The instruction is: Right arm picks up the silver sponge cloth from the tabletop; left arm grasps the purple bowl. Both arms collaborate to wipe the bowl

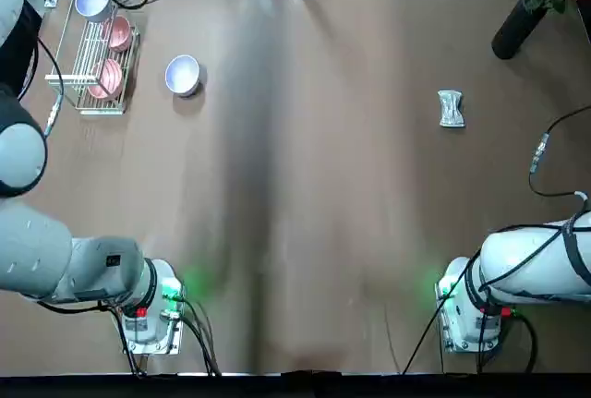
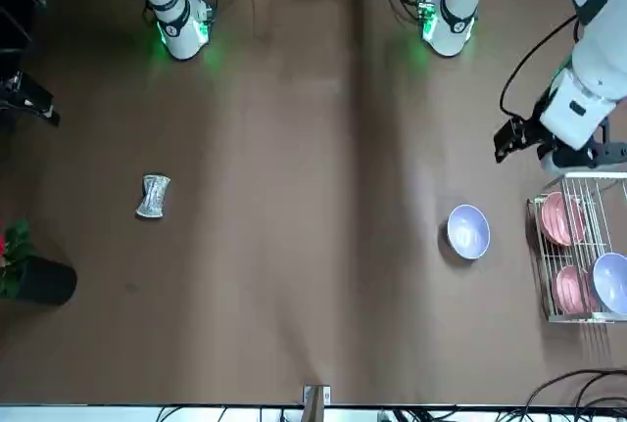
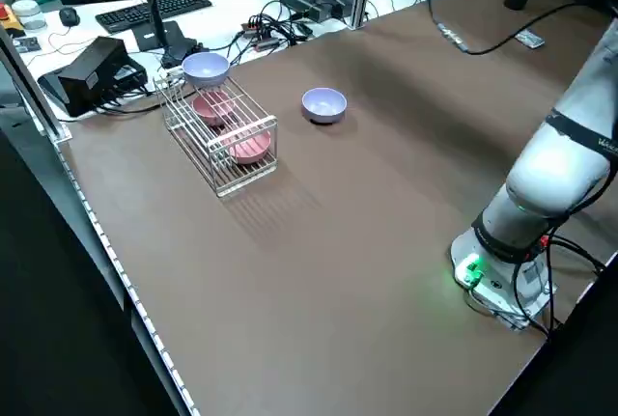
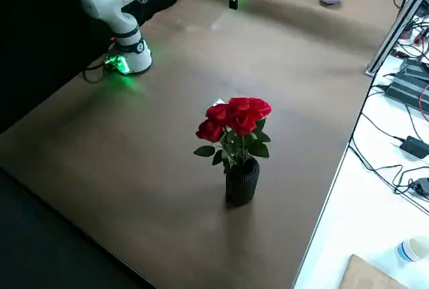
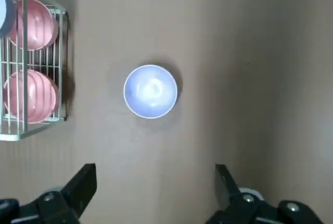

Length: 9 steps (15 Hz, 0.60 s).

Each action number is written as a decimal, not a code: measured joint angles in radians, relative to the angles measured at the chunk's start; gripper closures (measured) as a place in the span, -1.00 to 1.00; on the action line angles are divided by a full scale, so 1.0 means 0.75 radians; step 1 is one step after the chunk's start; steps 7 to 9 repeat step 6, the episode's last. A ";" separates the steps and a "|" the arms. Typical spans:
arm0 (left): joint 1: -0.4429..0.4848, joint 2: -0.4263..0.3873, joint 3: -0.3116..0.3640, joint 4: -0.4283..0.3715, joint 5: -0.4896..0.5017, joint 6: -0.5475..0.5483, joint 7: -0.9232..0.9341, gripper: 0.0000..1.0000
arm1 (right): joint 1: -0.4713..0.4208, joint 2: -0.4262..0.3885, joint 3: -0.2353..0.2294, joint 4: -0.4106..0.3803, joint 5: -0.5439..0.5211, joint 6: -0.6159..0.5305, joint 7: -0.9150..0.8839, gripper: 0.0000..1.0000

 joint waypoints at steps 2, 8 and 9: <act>0.004 -0.019 0.010 -0.025 0.000 0.009 0.037 -1.00 | -0.001 0.000 -0.003 0.000 0.000 0.000 0.000 -1.00; 0.009 -0.007 0.013 -0.023 -0.001 0.023 0.049 -1.00 | 0.000 0.000 -0.004 -0.002 0.000 0.043 0.000 -1.00; 0.009 -0.007 0.013 -0.023 -0.001 0.023 0.049 -1.00 | 0.000 0.000 -0.004 -0.002 0.000 0.043 0.000 -1.00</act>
